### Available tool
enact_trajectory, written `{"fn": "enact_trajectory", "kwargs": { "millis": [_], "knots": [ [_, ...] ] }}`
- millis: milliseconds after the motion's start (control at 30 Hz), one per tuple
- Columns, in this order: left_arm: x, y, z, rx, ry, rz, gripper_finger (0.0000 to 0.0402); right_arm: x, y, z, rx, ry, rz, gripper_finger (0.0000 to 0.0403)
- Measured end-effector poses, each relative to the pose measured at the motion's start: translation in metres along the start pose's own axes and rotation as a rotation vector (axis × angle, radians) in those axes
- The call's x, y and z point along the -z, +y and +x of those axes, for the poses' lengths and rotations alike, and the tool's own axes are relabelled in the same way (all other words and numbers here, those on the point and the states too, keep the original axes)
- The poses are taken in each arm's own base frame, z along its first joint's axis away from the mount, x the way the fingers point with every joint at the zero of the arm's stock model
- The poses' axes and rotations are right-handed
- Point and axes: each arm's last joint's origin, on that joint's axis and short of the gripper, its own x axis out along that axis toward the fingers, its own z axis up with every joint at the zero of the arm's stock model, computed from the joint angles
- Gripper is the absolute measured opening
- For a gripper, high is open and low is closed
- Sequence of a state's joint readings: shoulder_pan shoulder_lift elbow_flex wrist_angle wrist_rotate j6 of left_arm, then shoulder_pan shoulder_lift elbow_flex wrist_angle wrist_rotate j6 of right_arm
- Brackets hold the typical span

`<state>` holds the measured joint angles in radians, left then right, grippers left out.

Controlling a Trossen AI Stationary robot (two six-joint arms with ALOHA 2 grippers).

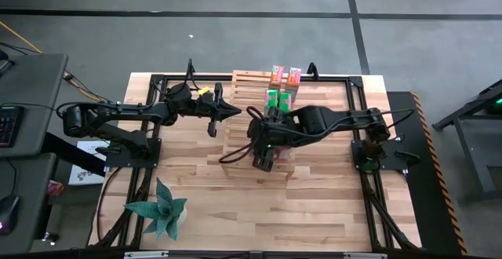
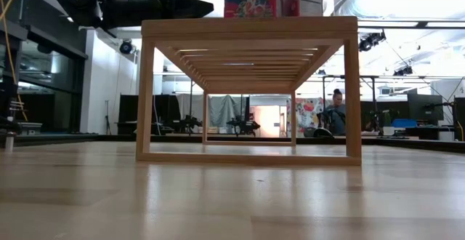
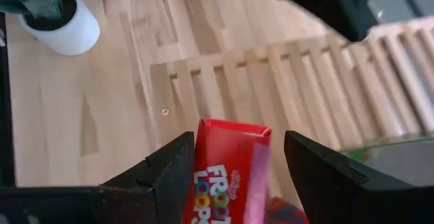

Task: Stack cereal on shelf
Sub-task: Put the red cereal box on the shelf aligned with the red cereal box

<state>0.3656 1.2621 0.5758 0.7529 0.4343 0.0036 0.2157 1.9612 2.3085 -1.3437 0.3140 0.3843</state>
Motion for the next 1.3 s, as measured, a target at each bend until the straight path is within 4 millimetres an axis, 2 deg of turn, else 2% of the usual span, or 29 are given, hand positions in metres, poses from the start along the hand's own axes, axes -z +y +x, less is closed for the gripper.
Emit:
{"fn": "enact_trajectory", "kwargs": {
  "millis": [100,233,367,500,633,700,767,900,1033,1167,1300],
  "knots": [
    [0.000,0.000,0.000,-0.004,-0.003,0.017,0.0000,0.000,-0.003,-0.011,0.020,-0.040,-0.041,0.0222],
    [-0.002,0.001,-0.001,-0.015,-0.013,0.025,0.0000,0.004,-0.010,-0.036,0.063,-0.090,-0.044,0.0222],
    [-0.004,0.003,-0.003,-0.025,-0.014,0.026,0.0000,0.019,-0.013,-0.063,0.137,-0.086,-0.038,0.0210],
    [-0.008,0.002,-0.007,-0.023,-0.016,0.027,0.0000,0.038,-0.008,-0.083,0.234,-0.101,0.009,0.0166],
    [-0.014,-0.001,-0.012,-0.016,-0.025,0.029,0.0000,0.063,0.002,-0.093,0.230,-0.103,-0.005,0.0085],
    [-0.016,-0.004,-0.014,-0.007,-0.034,0.035,0.0000,0.083,0.005,-0.088,0.260,-0.080,0.002,0.0035],
    [-0.017,-0.008,-0.016,0.003,-0.039,0.042,0.0000,0.102,0.003,-0.081,0.275,-0.061,0.023,0.0010],
    [-0.022,-0.012,-0.018,0.017,-0.059,0.050,0.0000,0.154,-0.013,-0.066,0.335,-0.015,0.149,0.0021],
    [-0.021,-0.014,-0.017,0.025,-0.054,0.022,0.0000,0.198,-0.029,-0.047,0.306,-0.088,0.263,0.0003],
    [-0.017,-0.019,-0.014,0.079,0.022,-0.055,0.0000,0.229,-0.042,-0.027,0.262,-0.255,0.343,0.0005],
    [-0.027,-0.033,-0.006,0.223,0.074,-0.095,0.0000,0.248,-0.049,-0.003,0.236,-0.409,0.373,0.0002]
  ]
}}
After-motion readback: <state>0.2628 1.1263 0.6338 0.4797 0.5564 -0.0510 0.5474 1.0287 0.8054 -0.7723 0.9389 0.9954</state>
